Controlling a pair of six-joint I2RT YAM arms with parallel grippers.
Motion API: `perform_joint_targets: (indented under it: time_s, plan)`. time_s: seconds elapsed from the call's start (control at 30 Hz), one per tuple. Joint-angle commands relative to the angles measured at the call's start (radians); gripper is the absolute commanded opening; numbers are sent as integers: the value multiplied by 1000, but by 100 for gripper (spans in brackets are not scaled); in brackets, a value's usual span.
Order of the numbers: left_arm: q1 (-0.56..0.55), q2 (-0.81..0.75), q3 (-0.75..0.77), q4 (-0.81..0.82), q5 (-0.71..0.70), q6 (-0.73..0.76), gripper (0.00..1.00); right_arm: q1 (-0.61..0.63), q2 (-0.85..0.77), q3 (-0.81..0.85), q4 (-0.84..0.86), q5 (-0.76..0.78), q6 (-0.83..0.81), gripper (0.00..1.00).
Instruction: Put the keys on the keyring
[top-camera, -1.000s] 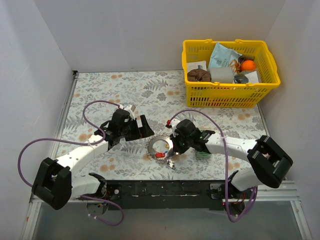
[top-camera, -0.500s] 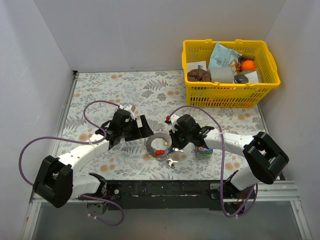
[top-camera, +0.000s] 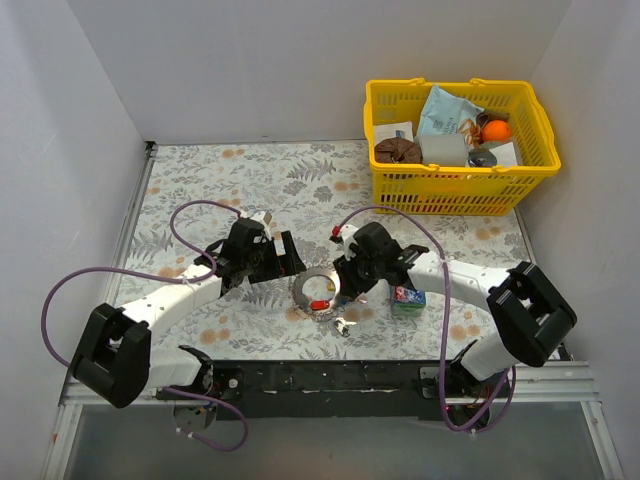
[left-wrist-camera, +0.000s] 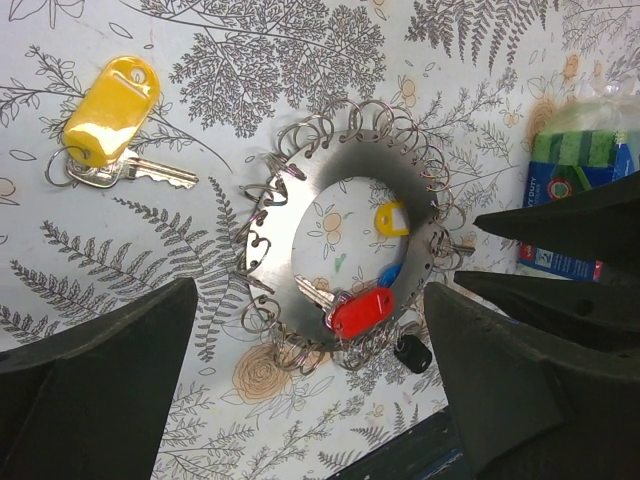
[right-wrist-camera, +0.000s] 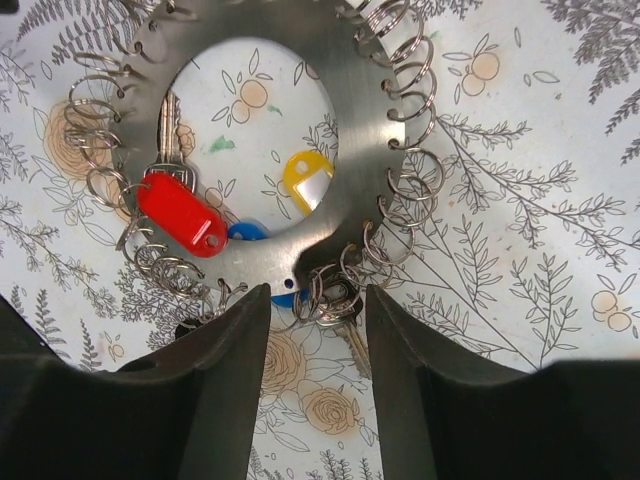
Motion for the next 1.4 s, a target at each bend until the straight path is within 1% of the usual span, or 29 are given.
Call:
perform_joint_targets:
  time_s: [0.0,0.13,0.23,0.3,0.37,0.43,0.5,0.73,0.93,1.0,1.13,1.27,1.37]
  plan:
    - [-4,-11,22,-10,-24,12,98,-21,-36,55,-37,-27,8,52]
    - [-5,-11,17,-11,-25,12,98,-39,-39,72,-71,-54,33,52]
    - [-4,-10,17,-11,-24,12,98,-45,-13,111,-142,-65,48,52]
    - [-4,-8,19,-11,-24,11,98,-47,0,128,-183,-77,56,50]
    - [-4,-7,16,-10,-25,11,98,-50,7,124,-189,-111,66,46]
    - [-5,-4,11,-7,-33,11,98,-50,23,115,-189,-132,72,45]
    - [-5,-2,10,-7,-30,11,98,-51,36,117,-205,-151,82,42]
    - [-4,-2,7,-7,-27,5,98,-51,67,91,-191,-157,105,40]
    - [-4,3,8,-3,-27,6,98,-51,93,92,-165,-154,111,36]
    - [-4,0,7,-5,-24,6,98,-51,98,100,-163,-151,115,33]
    - [-5,-4,6,-5,-24,5,98,-53,119,108,-162,-148,118,32]
    - [-5,-11,5,-5,-24,3,98,-51,124,108,-153,-139,126,28]
    - [-5,-13,5,-8,-25,3,98,-51,121,111,-148,-146,132,27]
